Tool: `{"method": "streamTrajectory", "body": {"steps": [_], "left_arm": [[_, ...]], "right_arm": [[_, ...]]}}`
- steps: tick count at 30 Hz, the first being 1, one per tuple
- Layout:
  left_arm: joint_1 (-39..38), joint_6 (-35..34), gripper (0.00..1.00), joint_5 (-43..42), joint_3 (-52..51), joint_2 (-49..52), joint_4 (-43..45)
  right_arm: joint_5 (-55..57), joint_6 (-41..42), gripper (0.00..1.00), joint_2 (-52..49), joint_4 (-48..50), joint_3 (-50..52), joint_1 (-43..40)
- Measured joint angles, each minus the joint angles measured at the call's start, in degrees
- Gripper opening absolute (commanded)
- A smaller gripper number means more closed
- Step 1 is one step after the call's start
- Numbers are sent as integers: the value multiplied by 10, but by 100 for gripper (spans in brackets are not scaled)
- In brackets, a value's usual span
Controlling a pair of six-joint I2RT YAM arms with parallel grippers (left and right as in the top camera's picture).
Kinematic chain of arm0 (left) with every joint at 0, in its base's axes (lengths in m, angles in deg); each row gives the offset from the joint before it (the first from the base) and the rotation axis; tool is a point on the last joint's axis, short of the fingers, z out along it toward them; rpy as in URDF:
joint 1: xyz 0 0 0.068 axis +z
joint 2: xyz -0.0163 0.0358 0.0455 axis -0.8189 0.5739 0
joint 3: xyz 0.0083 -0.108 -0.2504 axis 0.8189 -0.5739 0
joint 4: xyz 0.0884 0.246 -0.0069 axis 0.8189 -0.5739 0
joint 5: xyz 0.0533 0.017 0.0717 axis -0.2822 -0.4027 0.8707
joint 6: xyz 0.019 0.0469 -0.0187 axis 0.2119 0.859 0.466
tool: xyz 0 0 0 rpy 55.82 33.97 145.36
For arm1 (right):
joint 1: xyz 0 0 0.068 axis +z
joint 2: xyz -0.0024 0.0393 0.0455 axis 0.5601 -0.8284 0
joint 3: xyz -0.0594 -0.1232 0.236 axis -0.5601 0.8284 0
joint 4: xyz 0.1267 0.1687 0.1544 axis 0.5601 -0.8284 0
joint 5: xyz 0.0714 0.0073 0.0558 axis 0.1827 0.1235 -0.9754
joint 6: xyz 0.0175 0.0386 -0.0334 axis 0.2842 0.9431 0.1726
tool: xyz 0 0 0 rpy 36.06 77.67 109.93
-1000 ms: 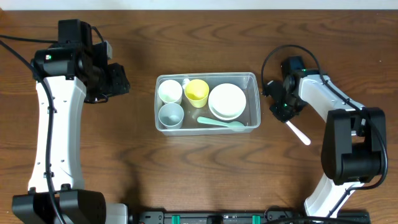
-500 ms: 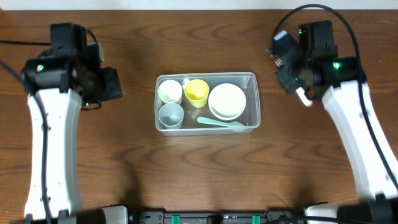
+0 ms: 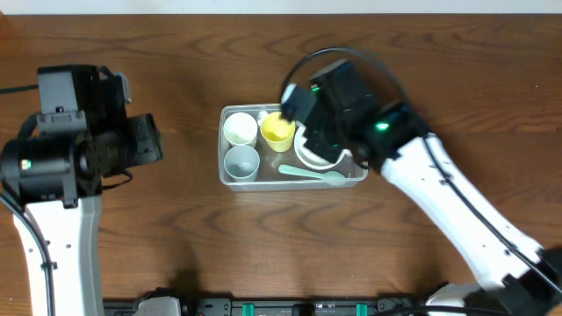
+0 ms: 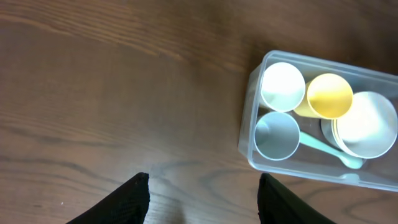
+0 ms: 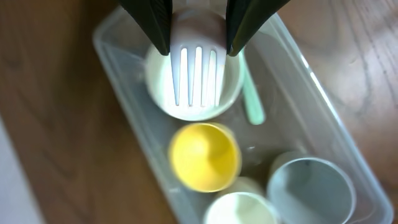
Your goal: Pack container
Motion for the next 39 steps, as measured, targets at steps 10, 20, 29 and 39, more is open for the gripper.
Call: {"method": "streamTrajectory", "body": {"steps": [10,20,29,39], "left_arm": [[0,0,56,0,-31,-6,3],[0,0,57,0,-31,-6,5],[0,0,57,0,-31,-6,11],[0,-1,98,0,-31,-6,69]], "right_arm": [[-7,-52,14,-93,-2,4,63],[-8,-63,38,-102,-5,4,67],[18,42,43,-98,33,4,48],[33,244,88,34,45,5,-154]]}}
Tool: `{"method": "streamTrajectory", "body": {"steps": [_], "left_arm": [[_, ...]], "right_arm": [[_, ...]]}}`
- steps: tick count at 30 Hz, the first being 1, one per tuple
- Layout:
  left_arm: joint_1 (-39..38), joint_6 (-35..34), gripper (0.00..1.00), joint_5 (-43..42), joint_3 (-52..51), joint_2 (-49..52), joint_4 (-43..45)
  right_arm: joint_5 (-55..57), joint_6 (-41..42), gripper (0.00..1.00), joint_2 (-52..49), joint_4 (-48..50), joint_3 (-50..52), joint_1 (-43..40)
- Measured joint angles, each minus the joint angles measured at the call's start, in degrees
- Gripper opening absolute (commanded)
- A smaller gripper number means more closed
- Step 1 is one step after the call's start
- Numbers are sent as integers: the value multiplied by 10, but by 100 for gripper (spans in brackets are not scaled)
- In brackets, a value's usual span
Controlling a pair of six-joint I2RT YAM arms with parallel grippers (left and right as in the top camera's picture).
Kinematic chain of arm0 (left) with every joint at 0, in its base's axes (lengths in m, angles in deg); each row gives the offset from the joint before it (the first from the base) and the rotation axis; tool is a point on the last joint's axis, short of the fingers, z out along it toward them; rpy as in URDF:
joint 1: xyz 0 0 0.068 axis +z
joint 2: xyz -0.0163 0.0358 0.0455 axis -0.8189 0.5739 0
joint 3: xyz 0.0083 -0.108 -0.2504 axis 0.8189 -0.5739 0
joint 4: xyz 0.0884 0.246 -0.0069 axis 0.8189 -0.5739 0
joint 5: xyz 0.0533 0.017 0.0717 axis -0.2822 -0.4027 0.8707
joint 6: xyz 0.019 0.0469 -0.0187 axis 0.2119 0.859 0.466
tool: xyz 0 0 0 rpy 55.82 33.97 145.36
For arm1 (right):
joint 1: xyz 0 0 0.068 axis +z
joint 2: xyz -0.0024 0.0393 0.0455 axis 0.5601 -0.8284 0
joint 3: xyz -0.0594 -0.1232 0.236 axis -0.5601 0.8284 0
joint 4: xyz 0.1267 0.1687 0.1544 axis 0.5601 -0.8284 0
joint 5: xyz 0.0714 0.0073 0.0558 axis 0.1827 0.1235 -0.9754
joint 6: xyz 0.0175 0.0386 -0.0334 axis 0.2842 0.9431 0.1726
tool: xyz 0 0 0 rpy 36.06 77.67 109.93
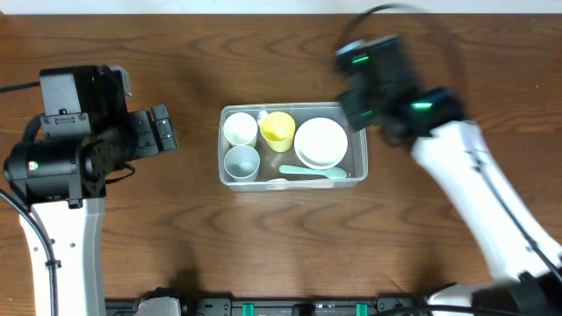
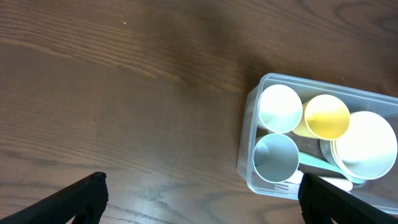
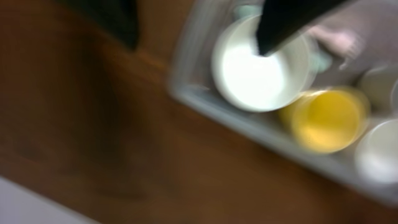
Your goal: Pack container
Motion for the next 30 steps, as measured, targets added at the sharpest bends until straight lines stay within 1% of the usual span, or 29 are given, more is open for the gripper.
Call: {"method": "streamTrajectory", "body": {"steps": [2,4,9,11,15,19,24,30], "left_arm": [[0,0,98,0,0,0,0],[0,0,98,0,0,1,5],[0,0,98,0,0,3,37],[0,3,98,-1,0,3,34],[-10,18,98,-3,0,2,21],[-49,34,98,1,-31,-37,26],[-89,40,98,14,-127,-163,50],[-94,45,98,26,-243,-340,52]], "right_arm": [[2,38,99,24,-3,0,-56],[-1,71,99,37,-5,0,-110],[-6,105,99,37,-36,0,-209],[-5,112,99,37,-64,1,-230],[-4,118,99,38,-110,4,-243],[-5,122,99,63,-113,35,-243],[-2,133,99,177,-80,134,-240],[26,154,99,393,-76,285,-216]]}}
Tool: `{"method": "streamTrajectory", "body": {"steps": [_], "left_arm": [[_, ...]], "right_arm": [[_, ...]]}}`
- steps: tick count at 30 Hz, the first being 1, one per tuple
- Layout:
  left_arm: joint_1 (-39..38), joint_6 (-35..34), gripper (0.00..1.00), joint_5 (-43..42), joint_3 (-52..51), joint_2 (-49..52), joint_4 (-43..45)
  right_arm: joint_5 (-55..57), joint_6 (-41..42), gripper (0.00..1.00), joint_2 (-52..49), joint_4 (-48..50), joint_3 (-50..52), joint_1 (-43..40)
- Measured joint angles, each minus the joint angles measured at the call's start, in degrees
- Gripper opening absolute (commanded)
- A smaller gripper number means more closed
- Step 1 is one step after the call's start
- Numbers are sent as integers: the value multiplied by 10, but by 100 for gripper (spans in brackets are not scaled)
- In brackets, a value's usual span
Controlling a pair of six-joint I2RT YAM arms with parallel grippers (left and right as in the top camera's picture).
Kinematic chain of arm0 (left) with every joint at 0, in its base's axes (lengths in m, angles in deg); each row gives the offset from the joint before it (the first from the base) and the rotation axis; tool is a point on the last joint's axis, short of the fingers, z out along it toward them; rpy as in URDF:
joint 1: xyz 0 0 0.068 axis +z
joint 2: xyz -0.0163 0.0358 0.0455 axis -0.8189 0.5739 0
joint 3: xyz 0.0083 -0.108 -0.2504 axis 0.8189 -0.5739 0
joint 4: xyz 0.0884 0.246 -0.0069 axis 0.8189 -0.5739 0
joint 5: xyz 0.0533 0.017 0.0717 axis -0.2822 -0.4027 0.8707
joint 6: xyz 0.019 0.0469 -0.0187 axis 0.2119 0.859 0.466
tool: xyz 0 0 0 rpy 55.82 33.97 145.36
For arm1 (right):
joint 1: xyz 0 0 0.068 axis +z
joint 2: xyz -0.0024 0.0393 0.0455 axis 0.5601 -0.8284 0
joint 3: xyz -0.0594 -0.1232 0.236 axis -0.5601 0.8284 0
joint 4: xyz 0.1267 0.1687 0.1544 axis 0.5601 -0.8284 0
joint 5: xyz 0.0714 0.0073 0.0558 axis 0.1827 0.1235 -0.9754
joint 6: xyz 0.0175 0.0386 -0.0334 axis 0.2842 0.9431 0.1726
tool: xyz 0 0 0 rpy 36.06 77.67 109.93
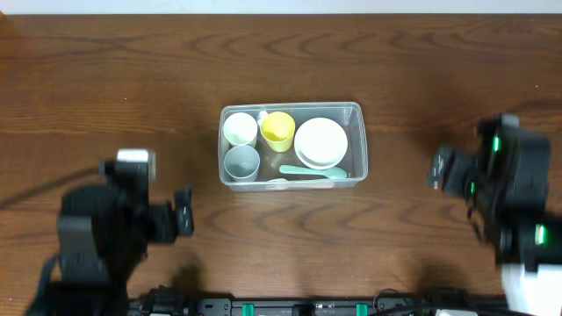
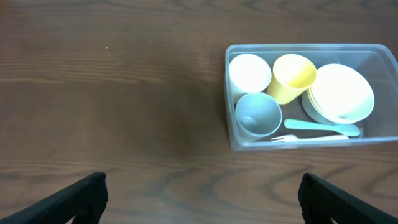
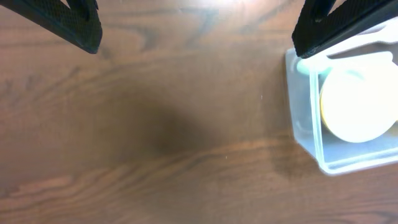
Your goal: Pack container
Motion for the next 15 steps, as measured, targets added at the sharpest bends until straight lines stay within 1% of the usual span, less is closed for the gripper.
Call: {"method": "streamTrajectory", "body": {"steps": [4,8,11,15], "left_arm": [[0,-6,98,11,-53,-103,-5],[0,-20,98,30,-77,-165,2],[0,-27,98,36,-79,-176,9],[0,-29,98,41,-82,-176,9]], "right_arm": [[12,11,99,149,0,90,15],[26,19,99,252,8,132,19],[34,21,99,295,9,140,19],[40,23,99,309,0,140,19]]}}
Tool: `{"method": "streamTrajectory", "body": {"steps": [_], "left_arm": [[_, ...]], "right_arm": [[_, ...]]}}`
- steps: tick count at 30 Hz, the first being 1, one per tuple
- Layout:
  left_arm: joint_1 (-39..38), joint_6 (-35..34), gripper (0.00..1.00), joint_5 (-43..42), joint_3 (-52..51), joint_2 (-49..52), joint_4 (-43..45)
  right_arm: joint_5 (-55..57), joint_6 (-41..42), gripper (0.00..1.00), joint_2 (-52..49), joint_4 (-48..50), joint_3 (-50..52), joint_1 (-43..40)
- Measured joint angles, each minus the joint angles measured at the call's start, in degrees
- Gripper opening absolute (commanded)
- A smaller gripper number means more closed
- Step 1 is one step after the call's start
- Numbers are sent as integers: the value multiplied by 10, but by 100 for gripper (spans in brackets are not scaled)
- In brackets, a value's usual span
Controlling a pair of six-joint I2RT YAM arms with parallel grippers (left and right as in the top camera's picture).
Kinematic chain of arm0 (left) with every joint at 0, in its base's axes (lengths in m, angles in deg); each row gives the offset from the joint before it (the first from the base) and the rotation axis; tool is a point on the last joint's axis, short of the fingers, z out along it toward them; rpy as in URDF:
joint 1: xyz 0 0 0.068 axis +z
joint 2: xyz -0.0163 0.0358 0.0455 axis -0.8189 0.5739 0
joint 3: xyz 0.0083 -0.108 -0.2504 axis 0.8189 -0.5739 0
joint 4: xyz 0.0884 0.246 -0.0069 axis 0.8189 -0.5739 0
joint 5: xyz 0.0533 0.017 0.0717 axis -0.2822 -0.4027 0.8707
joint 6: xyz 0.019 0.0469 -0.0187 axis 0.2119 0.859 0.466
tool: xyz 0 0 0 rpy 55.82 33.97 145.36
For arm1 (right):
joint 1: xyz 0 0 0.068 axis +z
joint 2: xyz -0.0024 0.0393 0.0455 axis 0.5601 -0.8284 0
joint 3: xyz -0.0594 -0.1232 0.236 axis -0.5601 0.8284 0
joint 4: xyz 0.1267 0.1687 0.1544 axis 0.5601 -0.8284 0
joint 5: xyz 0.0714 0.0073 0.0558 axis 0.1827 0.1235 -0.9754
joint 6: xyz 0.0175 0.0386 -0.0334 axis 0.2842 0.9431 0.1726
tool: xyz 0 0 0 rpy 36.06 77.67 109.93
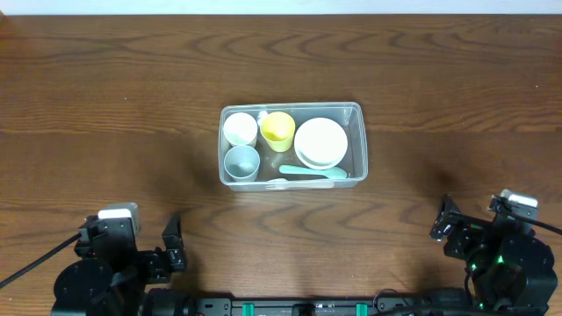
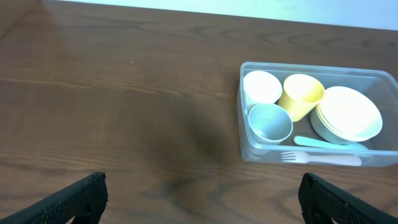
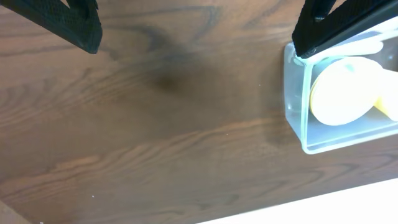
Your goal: Pack container
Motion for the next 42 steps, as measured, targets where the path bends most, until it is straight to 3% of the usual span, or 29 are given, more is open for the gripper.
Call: {"method": "streamTrajectory", "body": {"steps": [26,36,42], "left_arm": [[0,-2,98,3,0,0,0],[0,-2,98,5,-1,0,0],[0,-2,98,5,-1,0,0]], "right_arm": [[-7,0,99,28,-99,4,8],[-38,-43,99,179,28,125,16],[-71,-98,99,183,206,218,16]]}}
